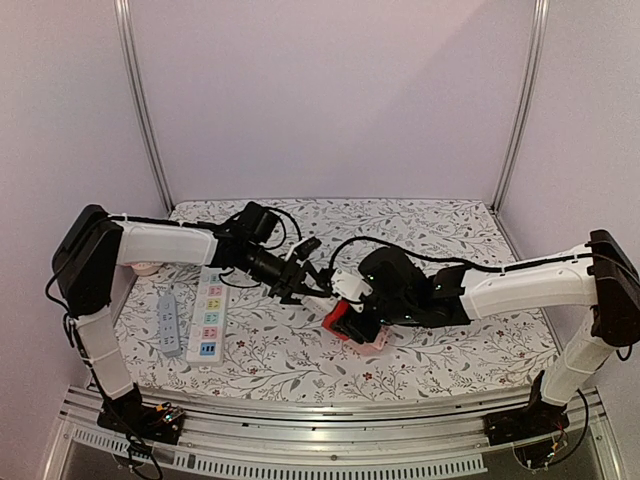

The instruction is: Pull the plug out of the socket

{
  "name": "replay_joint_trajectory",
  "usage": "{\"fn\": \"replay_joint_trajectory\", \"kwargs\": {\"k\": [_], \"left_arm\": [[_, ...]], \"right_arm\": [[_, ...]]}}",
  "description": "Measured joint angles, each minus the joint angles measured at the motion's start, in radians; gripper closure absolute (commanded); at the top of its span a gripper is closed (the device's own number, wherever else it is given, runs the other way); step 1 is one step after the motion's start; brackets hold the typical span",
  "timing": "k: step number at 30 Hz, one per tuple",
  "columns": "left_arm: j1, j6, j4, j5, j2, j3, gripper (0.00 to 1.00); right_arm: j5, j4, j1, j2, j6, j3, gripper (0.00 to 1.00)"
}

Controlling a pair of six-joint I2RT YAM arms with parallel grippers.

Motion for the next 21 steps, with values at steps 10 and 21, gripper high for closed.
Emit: {"fn": "replay_joint_trajectory", "kwargs": {"k": [10, 21], "left_arm": [[0.0, -0.004, -0.011, -0.012, 0.014, 0.002, 0.84], [0.038, 0.002, -0.027, -0.037, -0.02, -0.022, 0.88]], "right_arm": [[0.026, 0.073, 0.003, -0.005, 0.003, -0.002, 0.01], [0.05, 0.196, -0.02, -0.129, 0.062, -0.077, 0.01]]}}
